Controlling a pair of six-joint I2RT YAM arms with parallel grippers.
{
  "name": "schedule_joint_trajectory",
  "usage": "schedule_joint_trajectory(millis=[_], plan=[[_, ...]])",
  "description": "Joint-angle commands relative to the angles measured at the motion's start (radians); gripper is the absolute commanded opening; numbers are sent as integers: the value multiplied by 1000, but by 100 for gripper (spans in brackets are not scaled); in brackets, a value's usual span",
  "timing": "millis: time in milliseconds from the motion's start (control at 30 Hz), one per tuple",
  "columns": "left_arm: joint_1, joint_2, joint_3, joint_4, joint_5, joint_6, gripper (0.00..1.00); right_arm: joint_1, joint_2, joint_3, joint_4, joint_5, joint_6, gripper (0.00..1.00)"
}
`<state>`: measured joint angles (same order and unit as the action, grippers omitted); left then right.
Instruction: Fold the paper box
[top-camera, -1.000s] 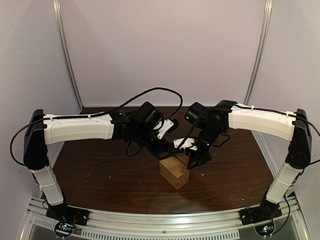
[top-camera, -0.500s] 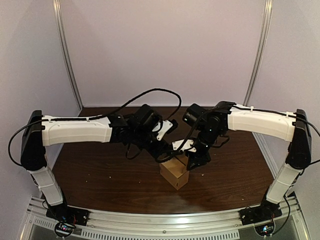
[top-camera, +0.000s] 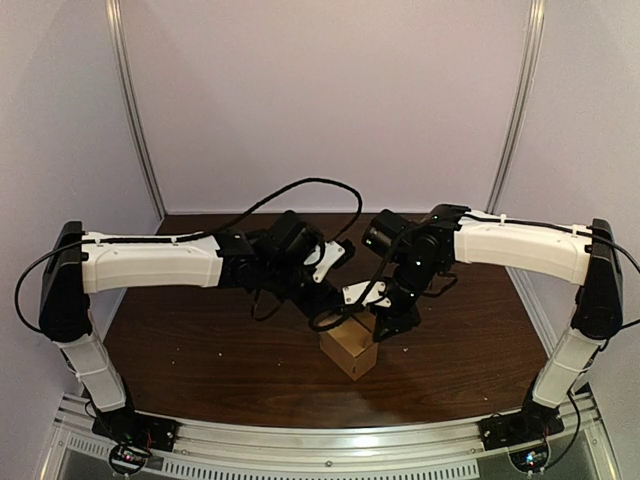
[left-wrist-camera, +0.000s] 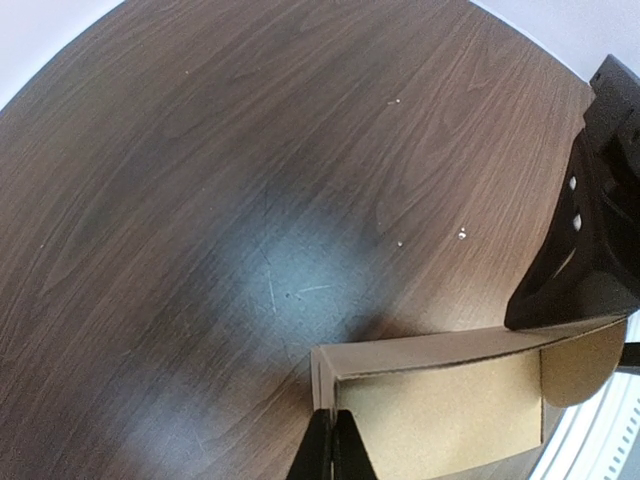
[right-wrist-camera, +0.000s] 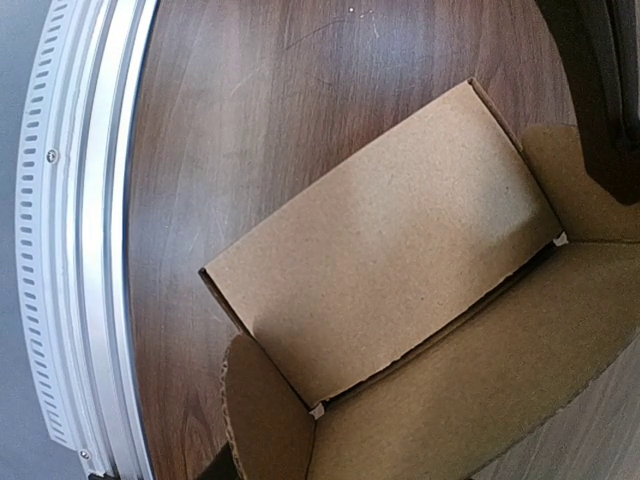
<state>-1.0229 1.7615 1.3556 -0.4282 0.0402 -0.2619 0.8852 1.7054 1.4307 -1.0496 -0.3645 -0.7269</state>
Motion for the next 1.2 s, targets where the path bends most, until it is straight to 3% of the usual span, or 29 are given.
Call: schedule_joint_trajectory(millis=[0,1167], plan=[[-14,17,-23,-134,12,-13,0,8,-21,6,12,27,20,38],[-19,-18,-208,2,42,-86,0,70,-7,23,-10,120,16,38]])
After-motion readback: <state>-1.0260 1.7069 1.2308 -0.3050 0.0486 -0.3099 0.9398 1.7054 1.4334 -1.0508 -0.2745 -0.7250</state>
